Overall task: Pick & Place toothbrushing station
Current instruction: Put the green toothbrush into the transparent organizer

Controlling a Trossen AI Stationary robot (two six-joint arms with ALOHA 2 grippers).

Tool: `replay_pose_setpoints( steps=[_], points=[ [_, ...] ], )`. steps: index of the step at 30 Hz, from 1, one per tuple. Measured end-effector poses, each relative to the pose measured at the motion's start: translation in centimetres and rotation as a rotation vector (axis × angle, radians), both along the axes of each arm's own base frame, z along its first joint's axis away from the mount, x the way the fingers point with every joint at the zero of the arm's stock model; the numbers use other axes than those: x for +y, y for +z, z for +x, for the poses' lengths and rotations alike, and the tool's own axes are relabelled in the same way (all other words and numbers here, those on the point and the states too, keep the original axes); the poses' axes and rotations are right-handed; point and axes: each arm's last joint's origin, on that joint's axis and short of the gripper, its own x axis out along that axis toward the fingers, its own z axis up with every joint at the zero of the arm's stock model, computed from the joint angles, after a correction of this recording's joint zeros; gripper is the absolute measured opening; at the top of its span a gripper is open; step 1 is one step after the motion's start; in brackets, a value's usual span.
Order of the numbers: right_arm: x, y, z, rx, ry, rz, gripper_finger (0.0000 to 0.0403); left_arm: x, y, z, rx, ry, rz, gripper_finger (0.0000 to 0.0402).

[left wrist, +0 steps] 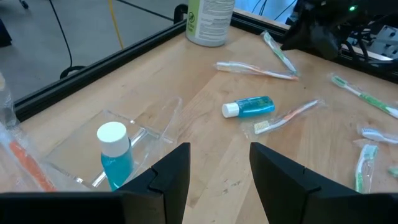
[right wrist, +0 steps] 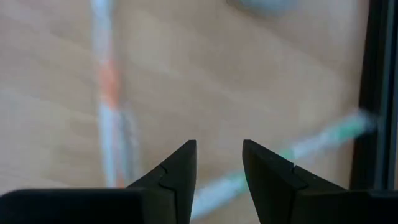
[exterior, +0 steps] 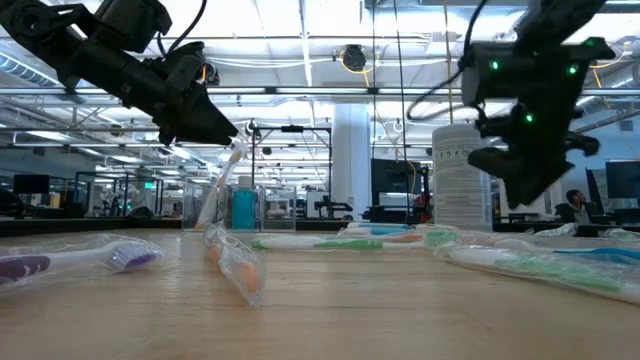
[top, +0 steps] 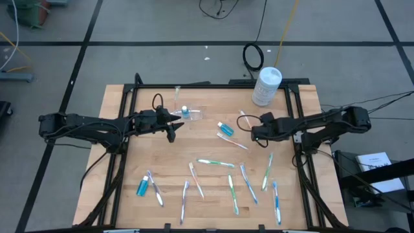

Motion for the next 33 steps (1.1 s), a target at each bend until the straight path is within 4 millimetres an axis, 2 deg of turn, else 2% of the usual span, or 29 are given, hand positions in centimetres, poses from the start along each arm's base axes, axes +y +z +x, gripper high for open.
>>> replay_pose_setpoints(
  steps=[7,17,22,28,33],
  points=[
    [-1.2,-1.7,-1.8,0.049,-0.132,0.049,0.0125,0.0,0.0,0.0,0.003,-0.002,0.007,0.0172],
    [-2.5,-1.9,-2.5,0.006,-0.304,0.041,0.0125,0.0,0.0,0.0,0.004,-0.003,0.008,0.0172],
    [-2.4,-3.7,-3.4,-0.141,-0.515,0.005,0.0125,0.0,0.0,0.0,0.004,-0.003,0.009,0.0172],
    [-2.2,-5.5,-4.3,-0.19,-0.526,-0.012,0.0125,0.0,0.0,0.0,0.004,-0.003,0.009,0.0172],
    [-2.3,-5.9,-4.4,-0.184,-0.458,-0.047,0.0107,0.0,0.0,0.0,0.01,-0.007,0.024,0.0173]
  ],
)
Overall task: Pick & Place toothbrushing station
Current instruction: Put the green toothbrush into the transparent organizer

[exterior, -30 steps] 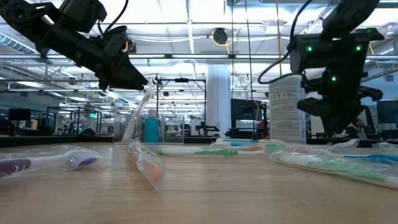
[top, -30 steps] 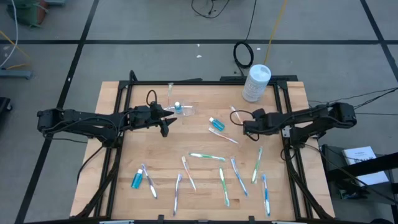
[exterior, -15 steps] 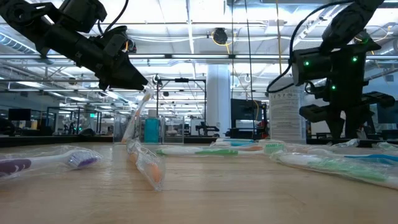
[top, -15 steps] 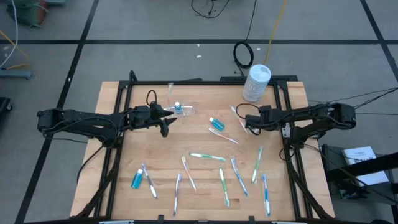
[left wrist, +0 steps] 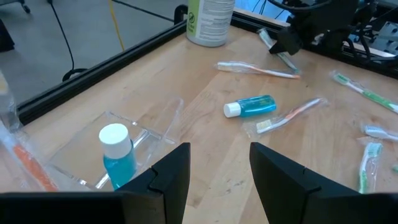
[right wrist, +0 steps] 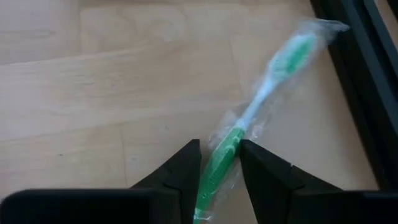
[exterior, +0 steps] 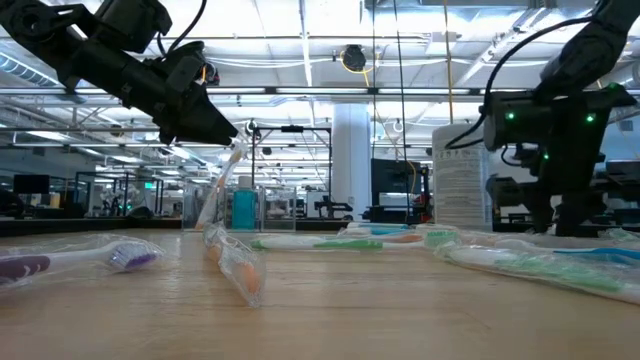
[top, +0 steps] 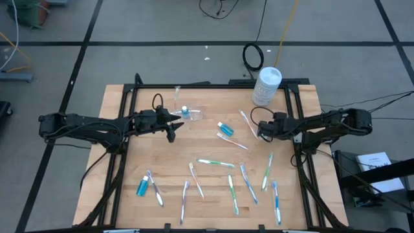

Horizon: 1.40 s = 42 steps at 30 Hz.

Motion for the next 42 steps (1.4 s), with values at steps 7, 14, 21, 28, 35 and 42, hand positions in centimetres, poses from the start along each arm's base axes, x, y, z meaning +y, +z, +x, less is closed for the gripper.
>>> replay_pose_setpoints(
  steps=[7,14,21,28,35,42],
  points=[
    [0.4,0.1,1.1,-0.028,0.133,-0.089,0.0043,0.0,0.0,0.0,0.003,-0.003,0.008,0.0172],
    [1.6,0.5,3.3,-0.162,0.294,-0.176,0.002,0.0,0.0,0.0,0.004,-0.003,0.008,0.0172],
    [2.6,2.1,5.6,-0.295,0.486,-0.322,0.0018,0.0,0.0,0.0,0.003,-0.003,0.008,0.0172],
    [2.8,6.5,8.8,-0.511,0.704,-0.655,0.0019,0.0,0.0,0.0,0.003,-0.004,0.008,0.0172],
    [3.1,10.4,10.4,-0.825,0.927,-0.986,0.0018,0.0,0.0,0.0,0.007,-0.011,0.026,0.0172],
    [3.0,10.9,13.6,-0.851,0.935,-1.13,0.0018,0.1,0.8,0.3,-0.071,-0.017,0.06,0.0172]
  ],
)
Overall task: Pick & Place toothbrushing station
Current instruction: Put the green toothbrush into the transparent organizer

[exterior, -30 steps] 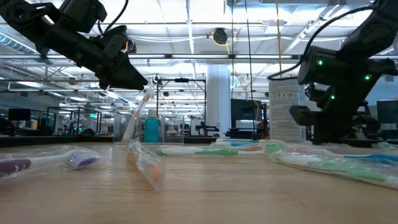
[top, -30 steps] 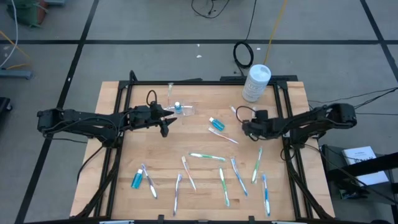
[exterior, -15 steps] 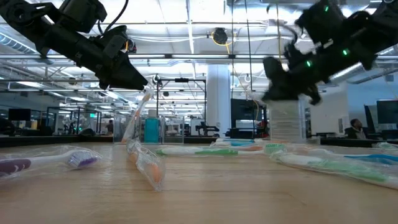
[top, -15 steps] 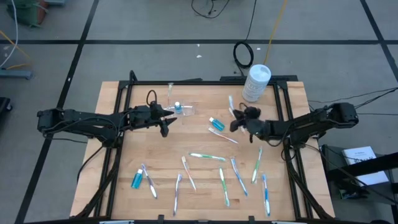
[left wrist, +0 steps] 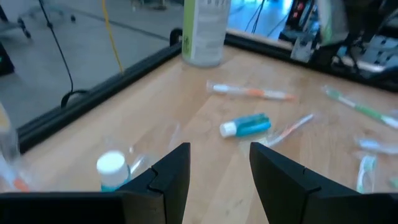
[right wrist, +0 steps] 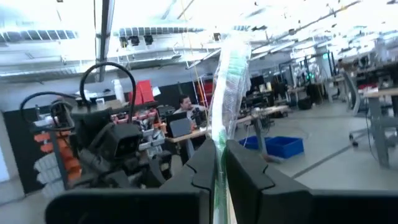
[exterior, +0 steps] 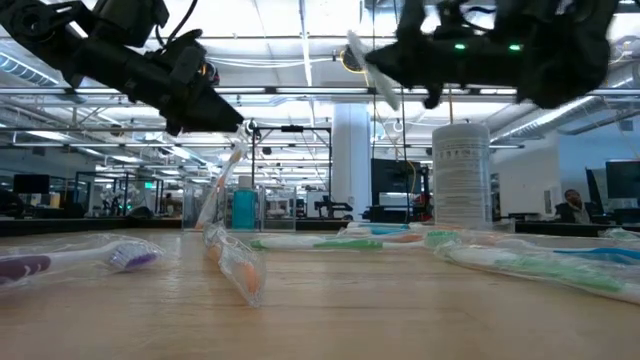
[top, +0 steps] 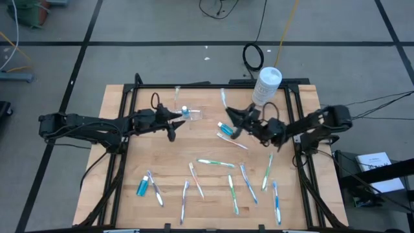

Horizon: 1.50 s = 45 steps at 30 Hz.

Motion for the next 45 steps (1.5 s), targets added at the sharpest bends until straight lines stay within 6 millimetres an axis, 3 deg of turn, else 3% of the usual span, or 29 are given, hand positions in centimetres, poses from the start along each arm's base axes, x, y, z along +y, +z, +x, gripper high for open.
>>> replay_pose_setpoints(
  steps=[8,13,20,24,28,36,45],
  points=[
    [-1.9,0.4,7.4,0.079,-0.055,-0.163,0.0018,0.1,1.0,0.2,-0.089,-0.009,0.056,0.0172],
    [-2.4,-0.8,10.7,0.198,0.118,-0.245,0.0018,0.1,1.4,0.3,-0.133,-0.008,0.057,0.0172],
    [-5.3,-0.2,12.2,0.148,-0.065,-0.239,0.0018,0.1,1.2,0.3,-0.114,-0.009,0.056,0.0172],
    [-7.5,0.4,13.2,0.076,0.042,-0.197,0.0018,0.1,1.2,0.3,-0.114,-0.009,0.056,0.0172],
    [-9.1,-1.5,14.5,0.098,0.085,-0.103,0.0018,0.2,1.4,0.3,-0.128,0.022,0.065,0.0172],
    [-11.0,-5.2,15.7,0.127,-0.068,-0.01,0.0018,0.2,1.3,0.2,-0.119,0.035,0.07,0.0172],
    [-11.4,-6.2,16.0,0.191,-0.094,-0.069,0.0018,0.2,1.3,0.2,-0.105,0.027,0.1,0.0172]
  ],
)
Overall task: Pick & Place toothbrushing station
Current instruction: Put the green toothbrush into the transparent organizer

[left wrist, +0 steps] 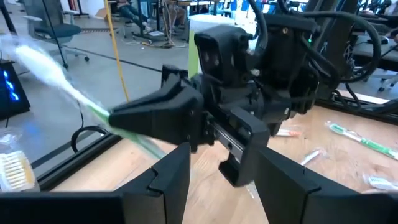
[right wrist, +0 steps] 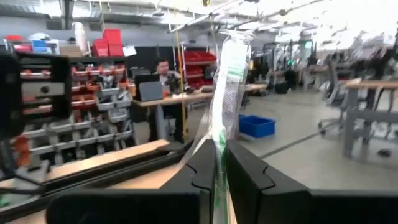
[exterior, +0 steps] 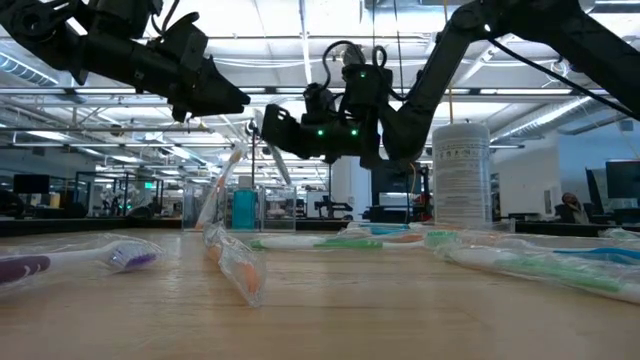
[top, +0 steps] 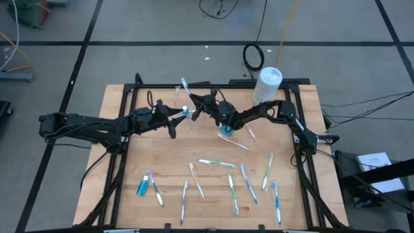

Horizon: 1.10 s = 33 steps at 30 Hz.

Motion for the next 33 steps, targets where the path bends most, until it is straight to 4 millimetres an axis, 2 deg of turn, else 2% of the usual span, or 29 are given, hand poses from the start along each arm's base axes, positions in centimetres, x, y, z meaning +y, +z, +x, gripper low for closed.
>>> replay_pose_setpoints(
  steps=[6,14,20,24,27,30,33],
  points=[
    [-1.1,0.1,-0.3,0.008,-0.02,-0.02,0.0018,0.0,0.0,0.0,0.0,0.0,0.001,0.0172],
    [-1.5,-0.9,-0.2,0.099,0.136,0.013,0.0018,0.0,0.0,0.0,-0.001,0.001,-0.003,0.0172],
    [0.5,-0.3,0.4,0.107,0.32,-0.178,0.0018,0.0,0.0,0.0,-0.03,0.02,-0.064,0.0172],
    [2.4,0.8,0.3,0.137,0.293,-0.269,0.0018,0.0,0.0,0.0,-0.016,0.015,-0.034,0.0172],
    [3.5,2.3,-0.7,0.174,0.188,-0.351,0.0018,0.0,0.1,-0.1,-0.007,0.011,-0.005,0.0172],
    [4.2,3.9,-2.7,0.193,0.131,-0.391,0.0018,0.0,0.2,-0.1,-0.012,0.011,-0.003,0.0172],
    [5.2,5.1,-5.4,0.162,0.204,-0.355,0.0018,0.0,0.6,0.0,-0.049,-0.014,0.025,0.0173]
  ],
)
